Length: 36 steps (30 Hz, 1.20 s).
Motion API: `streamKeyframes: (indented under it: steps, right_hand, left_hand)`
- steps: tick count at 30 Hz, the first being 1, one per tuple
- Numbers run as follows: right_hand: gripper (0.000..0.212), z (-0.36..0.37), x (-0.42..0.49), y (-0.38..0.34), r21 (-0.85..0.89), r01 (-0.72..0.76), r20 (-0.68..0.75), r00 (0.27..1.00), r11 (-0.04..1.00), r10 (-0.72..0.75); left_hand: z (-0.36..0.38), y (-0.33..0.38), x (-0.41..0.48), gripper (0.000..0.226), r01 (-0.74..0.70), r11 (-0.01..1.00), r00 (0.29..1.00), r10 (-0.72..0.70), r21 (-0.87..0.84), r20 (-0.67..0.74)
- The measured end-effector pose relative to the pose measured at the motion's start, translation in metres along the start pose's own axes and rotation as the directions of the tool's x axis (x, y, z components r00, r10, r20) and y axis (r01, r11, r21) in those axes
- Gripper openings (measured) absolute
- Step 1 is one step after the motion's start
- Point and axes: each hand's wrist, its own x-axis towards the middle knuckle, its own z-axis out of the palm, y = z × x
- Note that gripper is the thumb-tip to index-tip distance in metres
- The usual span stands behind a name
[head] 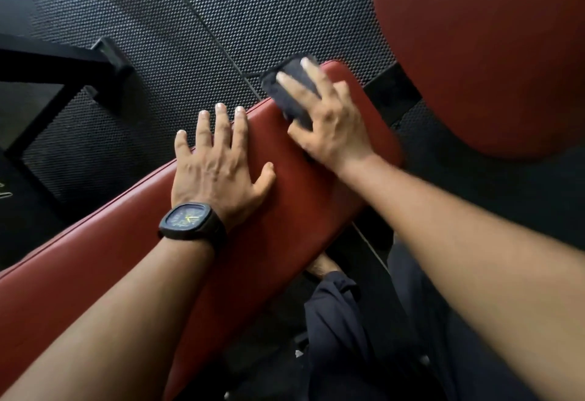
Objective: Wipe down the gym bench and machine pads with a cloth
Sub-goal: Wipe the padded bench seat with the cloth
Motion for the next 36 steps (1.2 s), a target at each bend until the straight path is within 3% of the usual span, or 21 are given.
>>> streamKeyframes:
  steps: [4,7,9,11,14,16,18,20,22,24,27,29,30,32,36]
  right_hand:
    - [0.069,0.001,0.015,0.024,-0.027,-0.333,-0.07,0.941,0.943,0.33]
    - [0.067,0.01,0.004,0.018,0.086,-0.596,-0.192,0.777,0.799,0.6]
    - [0.065,0.008,-0.009,0.009,0.108,-0.686,-0.203,0.693,0.719,0.692]
    - [0.062,0.006,-0.033,-0.009,0.07,-0.654,-0.187,0.733,0.754,0.654]
    - [0.061,0.011,-0.059,-0.04,0.102,-0.405,-0.15,0.897,0.908,0.417]
    - [0.062,0.01,-0.042,-0.038,0.115,-0.237,-0.088,0.965,0.965,0.247]
    - [0.065,0.004,-0.008,-0.02,0.058,-0.134,-0.019,0.991,0.989,0.135]
    - [0.067,-0.007,0.023,0.005,-0.036,-0.162,0.064,0.984,0.986,0.164]
    - [0.068,-0.01,0.034,0.023,-0.072,-0.305,0.101,0.945,0.95,0.311]
    - [0.068,-0.009,0.024,0.025,-0.054,-0.471,0.03,0.881,0.881,0.473]
    - [0.066,-0.001,-0.007,0.017,-0.018,-0.72,-0.091,0.693,0.694,0.715]
    - [0.065,0.002,-0.027,0.01,-0.028,-0.794,-0.15,0.603,0.607,0.783]
    - [0.064,0.003,-0.037,0.0,-0.032,-0.795,-0.173,0.601,0.605,0.78]
    - [0.063,0.009,-0.058,-0.03,-0.001,-0.713,-0.185,0.689,0.701,0.7]
    - [0.063,0.013,-0.065,-0.056,0.005,-0.343,-0.103,0.934,0.939,0.341]
  left_hand:
    - [-0.001,0.001,-0.002,0.096,0.0,1.0,1.0,0.0,0.003,-0.011]
    - [-0.001,0.001,-0.002,0.095,-0.004,1.0,1.0,0.004,-0.005,-0.01]
    - [-0.002,0.0,-0.002,0.095,-0.004,1.0,1.0,0.004,-0.012,-0.012]
    - [-0.002,0.001,-0.002,0.095,-0.011,1.0,1.0,0.011,-0.018,-0.014]
    - [0.0,0.001,-0.001,0.095,-0.019,1.0,1.0,0.019,-0.019,-0.017]
    - [0.002,0.0,0.0,0.095,-0.029,0.999,0.999,0.029,-0.022,-0.026]
    - [0.002,-0.001,-0.001,0.094,-0.031,0.999,0.999,0.03,-0.023,-0.034]
    - [0.003,-0.001,0.0,0.094,-0.038,0.999,0.999,0.038,-0.017,-0.039]
    - [0.002,-0.001,0.0,0.094,-0.053,0.998,0.998,0.053,-0.018,-0.038]
    - [0.001,-0.002,0.0,0.096,-0.096,0.995,0.995,0.095,-0.006,-0.033]
    - [0.001,-0.003,-0.001,0.1,-0.194,0.981,0.981,0.194,0.021,-0.02]
    - [0.001,-0.003,0.0,0.101,-0.21,0.977,0.977,0.211,0.02,-0.022]
    - [0.001,-0.003,0.001,0.101,-0.212,0.977,0.977,0.212,0.021,-0.026]
    - [0.002,-0.003,0.001,0.101,-0.217,0.976,0.975,0.218,0.024,-0.031]
    - [0.003,-0.003,0.002,0.1,-0.237,0.971,0.97,0.238,0.014,-0.044]
